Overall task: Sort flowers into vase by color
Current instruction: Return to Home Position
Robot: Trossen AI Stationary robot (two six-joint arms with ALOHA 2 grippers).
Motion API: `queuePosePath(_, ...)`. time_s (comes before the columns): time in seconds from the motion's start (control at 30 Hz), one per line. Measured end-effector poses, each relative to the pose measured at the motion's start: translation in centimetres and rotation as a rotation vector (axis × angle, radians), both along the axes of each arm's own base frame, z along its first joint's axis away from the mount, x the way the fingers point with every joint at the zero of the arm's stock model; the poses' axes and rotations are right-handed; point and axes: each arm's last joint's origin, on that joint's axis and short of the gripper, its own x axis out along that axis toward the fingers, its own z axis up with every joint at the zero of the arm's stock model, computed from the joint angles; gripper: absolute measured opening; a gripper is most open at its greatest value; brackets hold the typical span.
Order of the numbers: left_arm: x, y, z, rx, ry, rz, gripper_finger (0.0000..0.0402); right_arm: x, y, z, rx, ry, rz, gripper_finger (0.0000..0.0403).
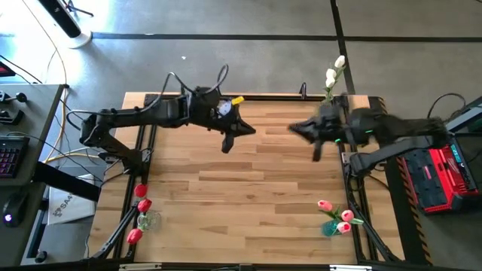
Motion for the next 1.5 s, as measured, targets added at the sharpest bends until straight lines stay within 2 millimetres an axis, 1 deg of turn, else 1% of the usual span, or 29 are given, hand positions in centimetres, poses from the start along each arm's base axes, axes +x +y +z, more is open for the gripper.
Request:
queuePosePath(0.07,0.2,0.1,-1.3,-0.038,-0.015,-0.013,0.0000,1.0,-0.3,-1.9,0.022,0.001,0.040,0.0000)
queuePosePath(0.13,0.3,0.3,-2.3,-0.061,-0.025,-0.004,0.0000,1.3,-0.8,-2.5,0.043,-0.033,0.042,0.0000)
queuePosePath(0.23,-0.1,0.7,-3.8,-0.080,-0.003,0.006,0.0000,1.0,-1.7,-3.3,0.049,-0.031,0.031,0.0000)
queuePosePath(0.33,-1.2,1.5,-4.3,-0.082,0.001,0.033,0.0000,-0.1,-2.5,-2.9,0.034,-0.058,0.047,0.0000)
queuePosePath(0.47,-3.3,2.7,-4.3,-0.077,-0.042,0.076,0.0000,-2.8,-3.3,-1.5,-0.030,-0.141,0.053,0.0000)
queuePosePath(0.53,-4.3,3.2,-4.7,-0.088,-0.094,0.077,0.0000,-3.9,-3.5,-1.2,-0.063,-0.173,0.068,0.0000)
queuePosePath(0.63,-5.8,3.7,-5.6,-0.121,-0.191,0.092,0.0000,-5.0,-3.7,-1.8,-0.080,-0.198,0.087,0.0000)
queuePosePath(0.73,-6.9,4.1,-6.9,-0.158,-0.269,0.092,0.0000,-5.4,-3.8,-3.2,-0.063,-0.199,0.109,0.0000)
queuePosePath(0.87,-7.5,4.2,-8.5,-0.149,-0.306,0.097,0.0000,-5.4,-3.9,-5.0,-0.062,-0.230,0.132,0.0000)
queuePosePath(0.93,-7.6,4.1,-8.9,-0.122,-0.287,0.092,0.0000,-5.2,-4.1,-5.9,-0.073,-0.209,0.104,0.0000)
queuePosePath(1.03,-7.6,4.1,-9.3,-0.085,-0.255,0.088,0.0000,-4.9,-4.3,-7.0,-0.077,-0.172,0.070,0.0000)
queuePosePath(1.1,-7.6,4.2,-9.4,-0.078,-0.246,0.095,0.0000,-4.9,-4.3,-7.2,-0.042,-0.166,0.061,0.0000)
queuePosePath(1.2,-7.7,4.3,-9.1,-0.075,-0.264,0.098,0.0000,-5.0,-4.5,-6.9,-0.011,-0.200,-0.001,0.0000)
queuePosePath(1.27,-7.8,4.2,-8.7,-0.025,-0.293,0.088,0.0000,-5.1,-4.5,-6.5,-0.028,-0.240,-0.006,0.0000)
queuePosePath(1.4,-8.4,4.0,-7.7,0.070,-0.347,0.072,0.0000,-5.4,-4.2,-5.5,-0.085,-0.330,0.061,0.0000)
queuePosePath(1.5,-9.1,3.9,-7.1,0.140,-0.362,0.068,0.0000,-5.6,-4.1,-5.5,-0.106,-0.329,0.095,0.0000)
